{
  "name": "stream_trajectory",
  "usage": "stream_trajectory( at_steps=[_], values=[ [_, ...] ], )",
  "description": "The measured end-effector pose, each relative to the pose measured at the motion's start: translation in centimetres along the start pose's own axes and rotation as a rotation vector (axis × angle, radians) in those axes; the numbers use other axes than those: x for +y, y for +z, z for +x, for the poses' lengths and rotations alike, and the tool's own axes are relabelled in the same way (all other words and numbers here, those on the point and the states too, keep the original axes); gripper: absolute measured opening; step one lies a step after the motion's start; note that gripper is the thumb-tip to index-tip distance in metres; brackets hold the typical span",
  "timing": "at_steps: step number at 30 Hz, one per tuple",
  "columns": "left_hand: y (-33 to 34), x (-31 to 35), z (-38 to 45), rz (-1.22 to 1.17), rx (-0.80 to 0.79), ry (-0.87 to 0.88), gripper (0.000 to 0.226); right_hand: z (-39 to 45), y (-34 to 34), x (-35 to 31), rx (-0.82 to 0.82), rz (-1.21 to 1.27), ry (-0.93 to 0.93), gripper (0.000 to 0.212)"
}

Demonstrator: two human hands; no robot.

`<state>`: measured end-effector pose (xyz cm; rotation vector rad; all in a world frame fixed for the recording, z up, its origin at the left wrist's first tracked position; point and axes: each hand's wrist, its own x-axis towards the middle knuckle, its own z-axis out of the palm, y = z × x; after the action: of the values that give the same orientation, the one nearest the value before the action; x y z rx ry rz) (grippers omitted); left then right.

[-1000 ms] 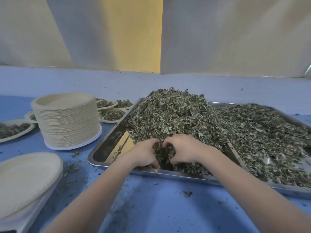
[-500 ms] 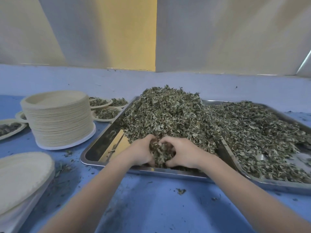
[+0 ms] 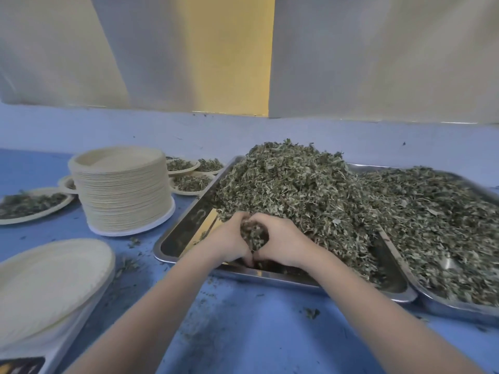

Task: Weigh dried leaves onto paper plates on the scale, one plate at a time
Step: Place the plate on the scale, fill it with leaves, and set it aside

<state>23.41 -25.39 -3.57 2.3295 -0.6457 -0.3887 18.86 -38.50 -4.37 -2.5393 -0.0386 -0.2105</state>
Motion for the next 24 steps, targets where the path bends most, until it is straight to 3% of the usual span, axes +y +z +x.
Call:
stream_trajectory(
  at_steps=[2,5,9,14,19,24],
  values=[
    [-0.9,-0.2,-0.4,-0.059,0.06,0.036,0.103,0.2,-0.3,-0.5,0.039,0.105,-0.002,0.07],
    [-1.9,0.0,-0.9,0.004,0.069,0.025,0.104,0.7,-0.3,-1.5,-0.056,0.146,-0.001,0.078],
    [-2.1,-0.3,-1.6,0.004,0.033,-0.081,0.086,1.5,0.7,-2.5,-0.136,0.064,0.013,0.08],
    [-4.4,-0.8,-2.1,-0.305,0.045,-0.13,0.041,2.8,-0.3,-5.0,-0.105,0.109,0.021,0.078],
    [-9.7,-1.8,-4.4,-0.349,0.142,-0.126,0.038,4.4,-1.0,-10.9,-0.129,0.083,-0.121,0.073],
    [-15.3,-5.2,-9.4,-0.246,0.287,-0.178,0.039,5.8,1.5,-18.5,-0.215,0.108,-0.294,0.054]
  ],
)
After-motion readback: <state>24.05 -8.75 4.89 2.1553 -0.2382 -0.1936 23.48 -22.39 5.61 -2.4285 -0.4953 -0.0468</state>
